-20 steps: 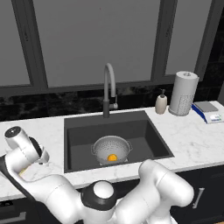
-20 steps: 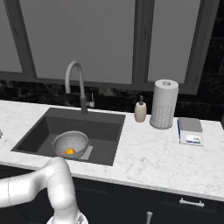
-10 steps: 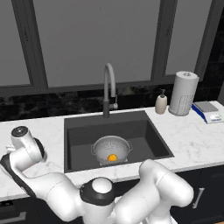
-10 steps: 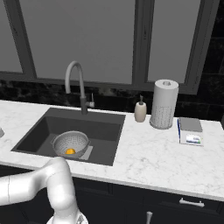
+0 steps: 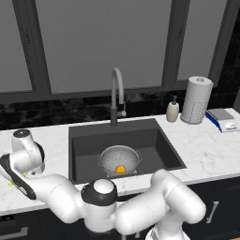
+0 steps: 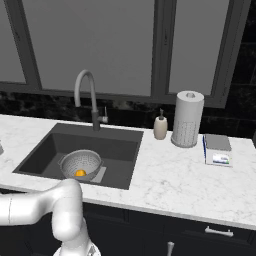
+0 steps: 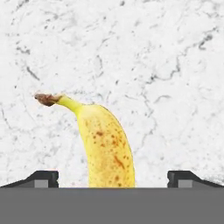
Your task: Put the colander in the sink, put the banana, orange in the colander, and turn on the sink faucet and pour water over the colander.
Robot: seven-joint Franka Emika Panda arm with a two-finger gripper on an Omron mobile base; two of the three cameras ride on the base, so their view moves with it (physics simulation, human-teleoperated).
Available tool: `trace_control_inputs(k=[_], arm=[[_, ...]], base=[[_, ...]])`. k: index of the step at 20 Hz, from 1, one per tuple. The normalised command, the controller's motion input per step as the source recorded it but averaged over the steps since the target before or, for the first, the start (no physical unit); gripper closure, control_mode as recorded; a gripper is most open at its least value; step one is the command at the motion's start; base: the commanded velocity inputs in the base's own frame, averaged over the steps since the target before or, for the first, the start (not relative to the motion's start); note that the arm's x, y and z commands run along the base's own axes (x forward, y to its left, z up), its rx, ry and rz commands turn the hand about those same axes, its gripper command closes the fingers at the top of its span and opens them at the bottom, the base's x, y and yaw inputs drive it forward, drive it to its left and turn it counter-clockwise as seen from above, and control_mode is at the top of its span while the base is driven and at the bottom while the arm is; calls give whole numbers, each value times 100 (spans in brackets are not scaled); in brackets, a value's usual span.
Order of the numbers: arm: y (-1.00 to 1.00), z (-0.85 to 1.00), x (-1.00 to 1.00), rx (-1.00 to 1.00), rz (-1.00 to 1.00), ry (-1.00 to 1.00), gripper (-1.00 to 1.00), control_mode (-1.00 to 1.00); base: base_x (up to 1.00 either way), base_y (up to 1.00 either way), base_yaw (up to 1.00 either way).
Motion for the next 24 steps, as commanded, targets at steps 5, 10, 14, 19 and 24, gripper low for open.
trace_control_inputs(k=[5, 10, 14, 19, 24], arm=[[36, -17, 8, 0, 0, 23, -100, -100], [17, -47, -23, 0, 0, 19, 100, -100], [3, -60, -50, -7, 0, 6, 100, -100], [-30, -49, -63, -11, -2, 0, 100, -100], [-77, -7, -39, -2, -9, -6, 100, -100]], base=[[0, 0, 0], [0, 0, 0], [0, 0, 0], [0, 0, 0], [0, 0, 0]])
